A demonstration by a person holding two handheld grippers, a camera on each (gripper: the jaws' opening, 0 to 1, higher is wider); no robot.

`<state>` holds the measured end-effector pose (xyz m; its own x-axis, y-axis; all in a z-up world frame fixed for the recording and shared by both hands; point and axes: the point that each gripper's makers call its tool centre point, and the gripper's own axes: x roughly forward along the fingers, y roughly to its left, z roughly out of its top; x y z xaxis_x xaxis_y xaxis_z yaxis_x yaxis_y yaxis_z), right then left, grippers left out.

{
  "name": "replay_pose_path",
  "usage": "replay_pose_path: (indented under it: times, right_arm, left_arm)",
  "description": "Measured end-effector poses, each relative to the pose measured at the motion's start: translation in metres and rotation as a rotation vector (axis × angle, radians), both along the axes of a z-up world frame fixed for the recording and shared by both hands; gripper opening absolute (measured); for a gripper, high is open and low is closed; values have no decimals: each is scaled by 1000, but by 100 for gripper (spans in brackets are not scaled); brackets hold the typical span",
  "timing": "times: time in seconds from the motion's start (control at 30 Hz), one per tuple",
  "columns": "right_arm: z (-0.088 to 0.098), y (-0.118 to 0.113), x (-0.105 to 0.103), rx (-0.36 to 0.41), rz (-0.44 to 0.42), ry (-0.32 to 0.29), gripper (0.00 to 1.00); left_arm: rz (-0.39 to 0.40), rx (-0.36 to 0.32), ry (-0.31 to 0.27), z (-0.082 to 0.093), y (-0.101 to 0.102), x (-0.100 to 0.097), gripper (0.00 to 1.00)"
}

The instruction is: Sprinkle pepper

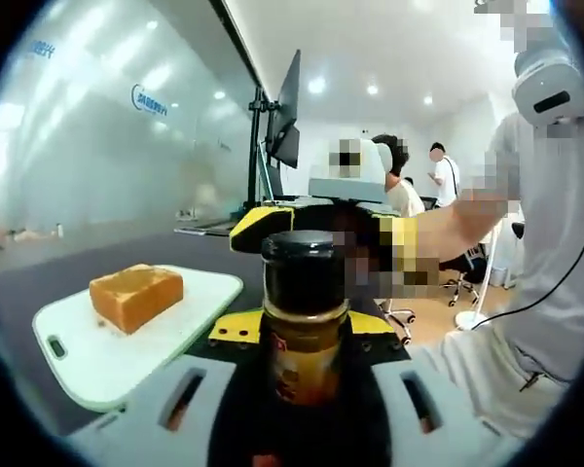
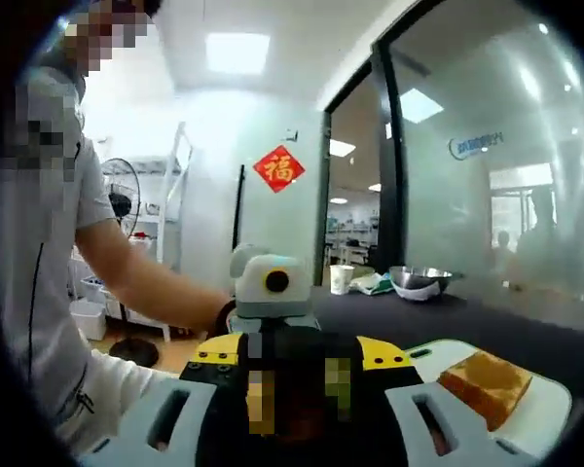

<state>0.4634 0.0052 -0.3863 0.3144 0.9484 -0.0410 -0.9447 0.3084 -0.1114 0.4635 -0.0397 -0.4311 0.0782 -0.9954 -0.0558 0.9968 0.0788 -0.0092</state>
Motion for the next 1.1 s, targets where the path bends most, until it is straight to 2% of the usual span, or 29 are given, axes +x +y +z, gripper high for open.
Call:
replay_pose_path:
  times: [0.1, 0.17, 0.27, 0.33, 0.43, 0.6, 0.67, 0.73, 0.77, 0.8, 0.93, 1.1]
  right_arm:
    - [2, 3, 3, 8, 1, -2, 39]
    - [-1, 6, 1, -15, 13, -6, 30]
    - [-1, 6, 4, -32, 6, -41, 26]
    - [-1, 7, 5, -27, 12, -19, 26]
    - [-1, 7, 5, -37, 12, -23, 25]
    - [-2, 6, 10, -40, 0, 40, 23]
    - [-3, 5, 12, -34, -7, 80, 23]
    - [-3, 5, 11, -8, -12, 163, 22]
    - [-1, 5, 11, 34, 3, 266, 22]
    - [3, 4, 15, 76, 9, 307, 22]
    - [1, 5, 18, 113, -19, 363, 23]
    - [4, 7, 15, 133, -45, 512, 24]
  left_arm:
    - [0, -1, 2, 0, 1, 0, 19]
    - [1, -1, 5, 0, 1, 0, 19]
    - [-1, -2, 4, 0, 2, -1, 19]
    - [-1, -1, 3, 1, 2, -2, 19]
    - [-4, 0, -2, 1, 2, -3, 19]
    - [-3, 1, 0, 1, 3, -4, 19]
    - [-2, 1, 2, 1, 3, -4, 19]
    - [-1, 0, 4, 1, 4, -3, 19]
    - [-4, 1, -1, 1, 5, -5, 19]
    - [-2, 3, -3, 0, 6, -4, 19]
    - [4, 2, 4, 0, 9, -2, 19]
    - [3, 1, 2, 0, 9, -2, 19]
